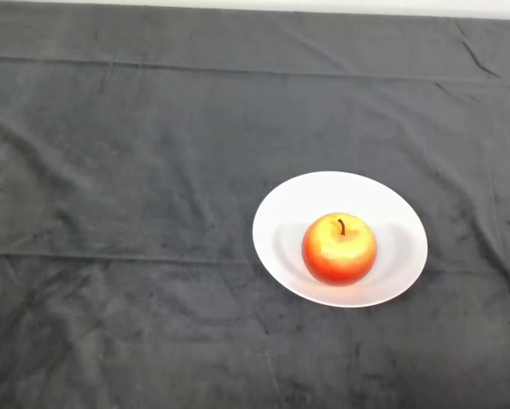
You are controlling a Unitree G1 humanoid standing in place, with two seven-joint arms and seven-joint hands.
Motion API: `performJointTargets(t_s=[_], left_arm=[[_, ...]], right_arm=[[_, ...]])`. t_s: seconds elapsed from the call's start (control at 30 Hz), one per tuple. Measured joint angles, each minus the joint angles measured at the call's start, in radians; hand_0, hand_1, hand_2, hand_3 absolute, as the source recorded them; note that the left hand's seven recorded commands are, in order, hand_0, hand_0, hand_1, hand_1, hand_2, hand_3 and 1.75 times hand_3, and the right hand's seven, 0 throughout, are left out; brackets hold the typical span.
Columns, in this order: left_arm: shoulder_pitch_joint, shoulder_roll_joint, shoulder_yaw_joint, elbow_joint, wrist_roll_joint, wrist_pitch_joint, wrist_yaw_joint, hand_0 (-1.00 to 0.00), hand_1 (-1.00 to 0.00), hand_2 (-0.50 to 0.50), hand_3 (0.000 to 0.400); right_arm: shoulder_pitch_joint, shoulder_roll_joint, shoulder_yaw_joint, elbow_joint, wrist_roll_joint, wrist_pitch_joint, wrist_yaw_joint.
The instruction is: Move the apple to the plate
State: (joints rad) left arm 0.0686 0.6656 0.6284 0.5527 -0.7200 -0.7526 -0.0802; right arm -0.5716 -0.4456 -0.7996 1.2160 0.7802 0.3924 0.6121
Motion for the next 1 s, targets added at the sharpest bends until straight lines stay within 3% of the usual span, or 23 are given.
performJointTargets(t_s=[1.0], left_arm=[[-0.004, -0.032, 0.059, 0.000, 0.062, 0.017, -0.045, 0.00, 0.00, 0.00, 0.000]], right_arm=[[0.000, 0.000, 0.0000, 0.000, 0.0000, 0.000, 0.0000]])
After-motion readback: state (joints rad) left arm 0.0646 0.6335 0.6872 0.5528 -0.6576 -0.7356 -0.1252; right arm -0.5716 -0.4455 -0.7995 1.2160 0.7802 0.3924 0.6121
